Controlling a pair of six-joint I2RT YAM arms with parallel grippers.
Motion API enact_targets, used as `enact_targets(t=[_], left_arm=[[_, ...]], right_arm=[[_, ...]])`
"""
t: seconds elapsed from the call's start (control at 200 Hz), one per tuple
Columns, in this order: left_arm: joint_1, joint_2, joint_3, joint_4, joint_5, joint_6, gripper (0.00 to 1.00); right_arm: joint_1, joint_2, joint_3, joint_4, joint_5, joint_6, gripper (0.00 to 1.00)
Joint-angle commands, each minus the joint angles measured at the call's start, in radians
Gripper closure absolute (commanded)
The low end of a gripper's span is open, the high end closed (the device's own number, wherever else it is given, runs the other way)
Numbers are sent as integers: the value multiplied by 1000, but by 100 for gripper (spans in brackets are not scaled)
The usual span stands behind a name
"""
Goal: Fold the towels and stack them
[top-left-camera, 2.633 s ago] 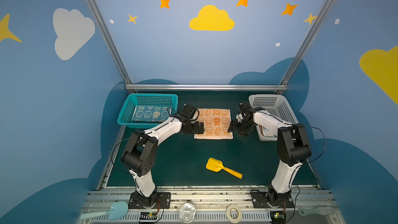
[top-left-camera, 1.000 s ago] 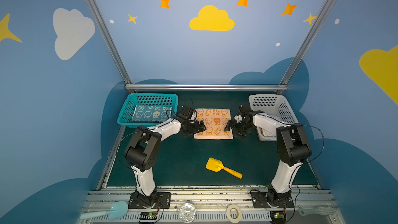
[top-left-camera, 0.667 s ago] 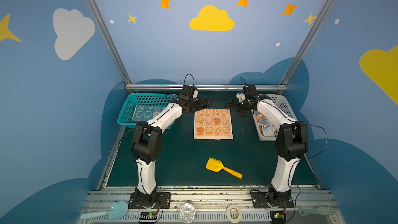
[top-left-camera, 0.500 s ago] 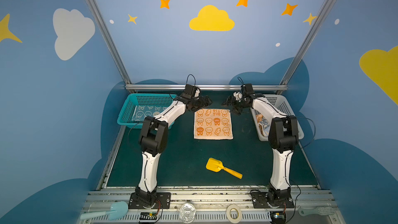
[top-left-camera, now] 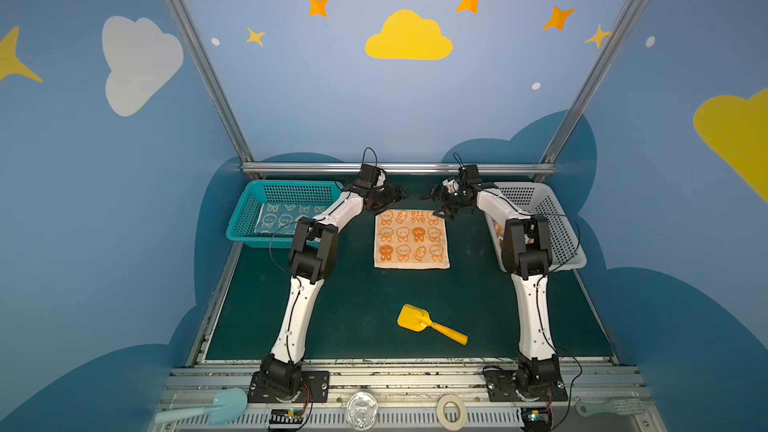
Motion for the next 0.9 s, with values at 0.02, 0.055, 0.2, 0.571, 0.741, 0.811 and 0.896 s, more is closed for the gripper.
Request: enact_targets(t=[0.02, 0.055, 0.2, 0.571, 0.741, 0.811, 0.896], left_arm=[[16, 33, 19, -11, 13, -7, 1], [17, 38, 17, -13, 14, -7, 1], [23, 43, -18, -8, 5, -2, 1], [37, 64, -37, -35, -22, 28, 1], [39, 58, -64, -37, -42, 36, 1], [39, 55, -76, -38, -49, 39, 1], [39, 42, -96, -35, -58, 40, 1]], right_arm=[[-1, 69, 85, 15, -28, 21, 12], [-1, 86, 107, -1, -30, 24, 12], [-1, 121, 136, -16, -21, 23, 12], [-48, 119, 143, -90, 35, -48, 12], [-71, 106, 142, -124, 42, -80, 12], [-76, 97, 144, -143, 52, -100, 12], [-76, 80, 142, -171, 72, -132, 12]])
